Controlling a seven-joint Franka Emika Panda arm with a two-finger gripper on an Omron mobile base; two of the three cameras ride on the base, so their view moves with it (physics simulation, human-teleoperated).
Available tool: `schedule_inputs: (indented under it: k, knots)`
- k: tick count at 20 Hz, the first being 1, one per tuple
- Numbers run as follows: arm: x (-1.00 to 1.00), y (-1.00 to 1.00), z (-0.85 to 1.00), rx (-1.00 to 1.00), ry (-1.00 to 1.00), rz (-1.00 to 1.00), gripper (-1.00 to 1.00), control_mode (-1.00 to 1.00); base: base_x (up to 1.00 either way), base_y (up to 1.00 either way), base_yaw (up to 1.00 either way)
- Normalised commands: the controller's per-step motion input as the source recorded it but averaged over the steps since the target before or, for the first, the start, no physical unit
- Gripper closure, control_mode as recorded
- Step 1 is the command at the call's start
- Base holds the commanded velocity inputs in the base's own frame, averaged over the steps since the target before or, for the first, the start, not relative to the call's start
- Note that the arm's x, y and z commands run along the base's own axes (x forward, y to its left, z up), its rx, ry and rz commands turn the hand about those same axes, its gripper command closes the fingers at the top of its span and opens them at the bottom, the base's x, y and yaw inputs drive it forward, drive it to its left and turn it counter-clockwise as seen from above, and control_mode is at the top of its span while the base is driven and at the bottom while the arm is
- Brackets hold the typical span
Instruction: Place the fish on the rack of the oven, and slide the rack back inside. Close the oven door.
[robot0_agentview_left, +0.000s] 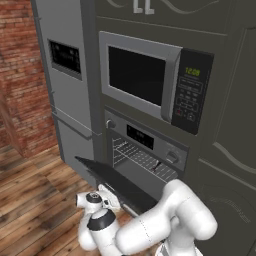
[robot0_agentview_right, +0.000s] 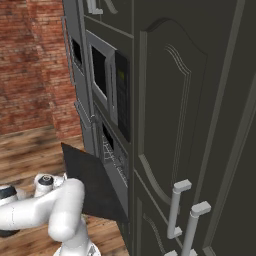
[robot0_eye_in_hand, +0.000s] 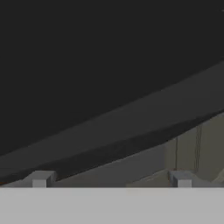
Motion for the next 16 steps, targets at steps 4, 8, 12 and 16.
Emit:
schedule_inputs:
  k: [4,8,12,16]
  knots:
    - [0.0,-1.0,0.48,-0.43,-0.28,-0.19,-1.0,-1.0,0.0,0.0,0.0]
    - [0.12,-0.94,0.63,-0.42,-0.33,-0.1,-1.0,-1.0,0.0,0.0,0.0]
    - [0.48,-0.92,0.56,-0.34,-0.32,-0.02,-1.0,-1.0,0.0,0.0,0.0]
    - [0.95,-1.0,0.22,-0.15,-0.2,0.02,-1.0,-1.0,0.0,0.0,0.0]
